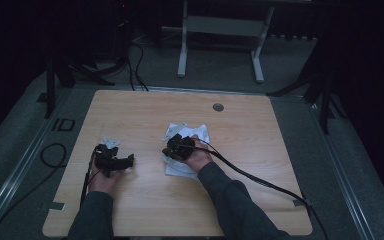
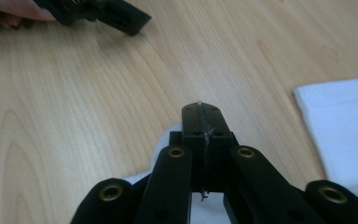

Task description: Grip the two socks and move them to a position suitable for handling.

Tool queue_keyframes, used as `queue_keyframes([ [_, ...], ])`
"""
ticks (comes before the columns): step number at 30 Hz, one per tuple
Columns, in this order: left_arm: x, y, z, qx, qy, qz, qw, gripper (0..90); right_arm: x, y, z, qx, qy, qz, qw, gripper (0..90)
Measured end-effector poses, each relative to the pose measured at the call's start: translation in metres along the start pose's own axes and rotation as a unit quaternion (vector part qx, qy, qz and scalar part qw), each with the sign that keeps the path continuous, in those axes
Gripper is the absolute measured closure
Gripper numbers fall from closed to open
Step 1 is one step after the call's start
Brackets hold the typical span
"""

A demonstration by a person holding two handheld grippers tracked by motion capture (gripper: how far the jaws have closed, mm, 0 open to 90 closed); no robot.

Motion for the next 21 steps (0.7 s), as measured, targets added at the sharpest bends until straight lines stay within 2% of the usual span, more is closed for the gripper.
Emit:
queue_keyframes([
  [8, 0.000, 0.000, 0.000, 0.000, 0.000, 0.000, 1.0000, 14.5, -0.028, 0.003, -0.006, -0.013, 0.008, 0.013, 0.9998, 90.0],
  [12, 0.000, 0.000, 0.000, 0.000, 0.000, 0.000, 1.0000, 14.5, -0.041, 0.006, -0.002, -0.013, 0.009, 0.022, 0.9996, 90.0],
  [13, 0.000, 0.000, 0.000, -0.001, -0.001, 0.000, 1.0000, 14.5, -0.053, 0.009, 0.002, -0.012, 0.009, 0.029, 0.9995, 90.0],
  [14, 0.000, 0.000, 0.000, -0.001, -0.001, 0.000, 1.0000, 14.5, -0.053, 0.009, 0.002, -0.012, 0.009, 0.029, 0.9995, 90.0],
  [15, 0.000, 0.000, 0.000, -0.001, -0.001, 0.000, 1.0000, 14.5, -0.062, 0.012, 0.005, -0.015, 0.009, 0.039, 0.9991, 90.0],
  [18, 0.000, 0.000, 0.000, -0.001, -0.001, 0.000, 1.0000, 14.5, -0.067, 0.013, 0.007, -0.013, 0.011, 0.041, 0.9990, 90.0],
  [19, 0.000, 0.000, 0.000, 0.000, -0.002, 0.001, 1.0000, 14.5, -0.088, 0.019, 0.013, -0.008, 0.019, 0.058, 0.9981, 90.0],
  [21, 0.000, 0.000, 0.000, 0.000, -0.002, 0.001, 1.0000, 14.5, -0.100, 0.022, 0.019, -0.006, 0.020, 0.070, 0.9973, 90.0],
])
Point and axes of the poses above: each handheld gripper's, and its own axes: x roughly forward along the jaws, z roughly out of its underside, y roughly to its right, the point moved 6 cm from there along x, roughly forward along the jaws, and after that the axes turned 8 degrees about y, right-handed, at the moved point
